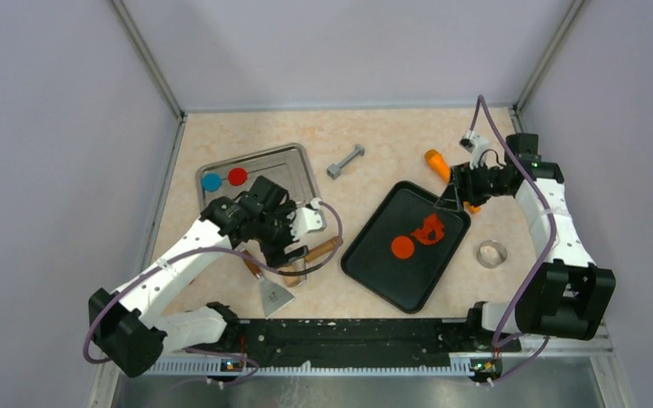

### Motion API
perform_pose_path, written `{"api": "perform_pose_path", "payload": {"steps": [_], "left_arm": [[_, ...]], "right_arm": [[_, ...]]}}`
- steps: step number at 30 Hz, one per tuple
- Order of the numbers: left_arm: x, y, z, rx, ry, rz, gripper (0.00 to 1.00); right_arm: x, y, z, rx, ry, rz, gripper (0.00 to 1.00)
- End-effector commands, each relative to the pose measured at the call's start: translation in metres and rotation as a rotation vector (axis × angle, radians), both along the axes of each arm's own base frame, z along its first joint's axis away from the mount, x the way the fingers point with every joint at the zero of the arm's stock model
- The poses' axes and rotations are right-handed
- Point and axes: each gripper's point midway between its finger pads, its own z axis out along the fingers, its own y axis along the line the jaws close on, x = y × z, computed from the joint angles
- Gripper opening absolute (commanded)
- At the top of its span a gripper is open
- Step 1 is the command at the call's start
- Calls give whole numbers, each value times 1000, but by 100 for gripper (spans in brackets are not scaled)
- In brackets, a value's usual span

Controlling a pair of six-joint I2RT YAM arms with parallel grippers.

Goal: Roll out the dumpling wrappers from the dough

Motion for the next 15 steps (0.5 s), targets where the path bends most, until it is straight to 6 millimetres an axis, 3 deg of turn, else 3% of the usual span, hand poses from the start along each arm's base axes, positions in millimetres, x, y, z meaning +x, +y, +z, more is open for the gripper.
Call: {"api": "perform_pose_path", "payload": {"steps": [1,5,7,10,12,15], "left_arm": [[-3,72,-25,244,-56,160,88],[23,94,-21,208,-51,632,89],[31,97,-19,180,-66,698,81],[64,106,10,13,-200,916,89],[75,106,24,-122,-156,1088,86],[73,116,11,-192,10,1378,82]], "right_arm": [[9,-2,46,-31,-144,26,68],[14,-3,48,-23,-115,-18,68],[18,-5,45,-28,-104,-31,68],[23,-9,44,-43,-89,-53,68],[27,-10,49,-44,-83,-55,68],[35,-13,59,-55,-96,-65,68]]}}
